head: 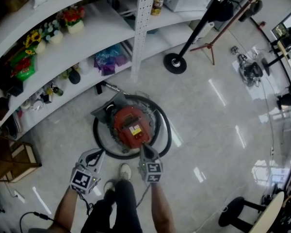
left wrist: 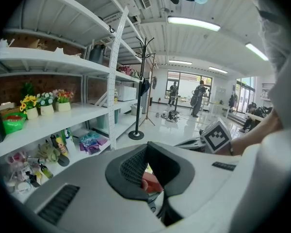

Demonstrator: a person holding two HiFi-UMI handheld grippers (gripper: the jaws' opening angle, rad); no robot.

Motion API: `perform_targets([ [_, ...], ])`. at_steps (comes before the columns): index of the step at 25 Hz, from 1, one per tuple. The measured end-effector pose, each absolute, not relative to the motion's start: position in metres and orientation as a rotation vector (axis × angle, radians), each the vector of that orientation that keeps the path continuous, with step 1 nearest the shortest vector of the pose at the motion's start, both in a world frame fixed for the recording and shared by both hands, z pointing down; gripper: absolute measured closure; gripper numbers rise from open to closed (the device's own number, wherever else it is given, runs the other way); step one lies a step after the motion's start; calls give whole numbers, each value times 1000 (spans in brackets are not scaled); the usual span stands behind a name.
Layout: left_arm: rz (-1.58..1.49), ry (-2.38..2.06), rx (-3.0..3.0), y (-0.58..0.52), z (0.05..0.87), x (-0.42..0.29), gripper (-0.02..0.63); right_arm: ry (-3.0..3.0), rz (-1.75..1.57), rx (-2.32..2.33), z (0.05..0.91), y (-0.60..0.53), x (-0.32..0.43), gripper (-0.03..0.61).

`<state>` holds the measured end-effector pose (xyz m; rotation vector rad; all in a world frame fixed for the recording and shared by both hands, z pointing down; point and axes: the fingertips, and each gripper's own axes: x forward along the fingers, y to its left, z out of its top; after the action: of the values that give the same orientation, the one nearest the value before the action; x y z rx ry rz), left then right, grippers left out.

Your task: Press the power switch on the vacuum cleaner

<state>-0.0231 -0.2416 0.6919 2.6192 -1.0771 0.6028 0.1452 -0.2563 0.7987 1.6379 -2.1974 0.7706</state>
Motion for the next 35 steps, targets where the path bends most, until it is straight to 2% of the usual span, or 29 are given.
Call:
perform_targets([
  [12,537,-1132,2627,-232,621,-38,607,-2253,692,1729,689,-229,131,566],
  [35,449,-1171,2682,-186,511,-61,607,-2287,647,1749,550,-171,100,566],
])
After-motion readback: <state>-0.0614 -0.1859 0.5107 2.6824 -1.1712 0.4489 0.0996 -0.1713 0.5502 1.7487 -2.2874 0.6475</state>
